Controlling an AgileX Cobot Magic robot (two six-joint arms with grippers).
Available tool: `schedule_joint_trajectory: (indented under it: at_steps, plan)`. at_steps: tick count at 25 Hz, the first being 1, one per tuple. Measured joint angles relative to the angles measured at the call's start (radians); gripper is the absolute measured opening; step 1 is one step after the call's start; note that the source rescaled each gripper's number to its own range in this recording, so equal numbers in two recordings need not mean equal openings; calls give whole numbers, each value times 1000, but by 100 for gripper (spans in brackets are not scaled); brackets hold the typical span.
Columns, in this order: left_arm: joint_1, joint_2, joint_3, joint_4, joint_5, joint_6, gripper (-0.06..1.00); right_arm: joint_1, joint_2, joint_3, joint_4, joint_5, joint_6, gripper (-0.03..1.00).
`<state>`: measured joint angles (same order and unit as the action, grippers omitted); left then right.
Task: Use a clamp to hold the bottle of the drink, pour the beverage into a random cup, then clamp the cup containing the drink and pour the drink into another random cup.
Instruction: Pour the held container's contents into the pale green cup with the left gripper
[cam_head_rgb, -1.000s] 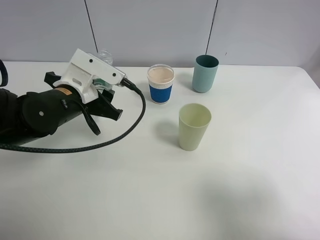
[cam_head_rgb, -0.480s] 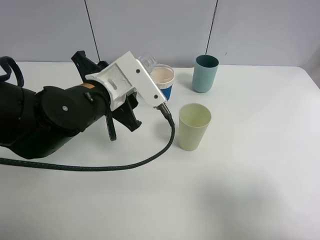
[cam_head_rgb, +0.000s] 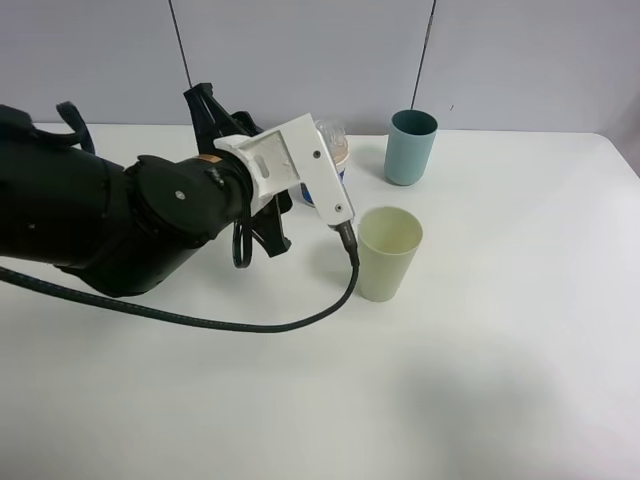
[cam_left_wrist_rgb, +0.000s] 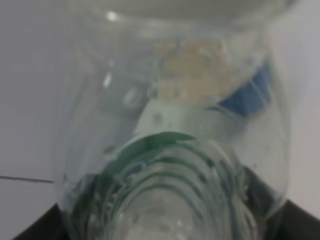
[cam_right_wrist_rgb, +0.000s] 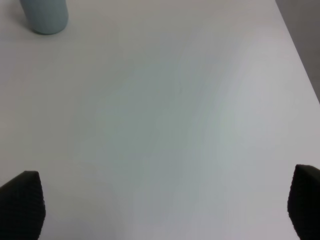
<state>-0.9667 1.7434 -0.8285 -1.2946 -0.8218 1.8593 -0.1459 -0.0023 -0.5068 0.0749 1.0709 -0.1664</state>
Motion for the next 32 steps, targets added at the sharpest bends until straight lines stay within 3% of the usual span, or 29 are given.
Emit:
schedule_joint_trajectory:
  at_steps: [16, 21, 32]
  plan:
    - [-48, 125, -116, -67, -10, 212, 6, 0, 0, 0, 0, 0, 0, 100]
    - [-51, 160, -191, -141, -25, 370, 6, 0, 0, 0, 0, 0, 0, 100]
    - [-51, 167, -205, -156, -52, 510, 6, 0, 0, 0, 0, 0, 0, 100]
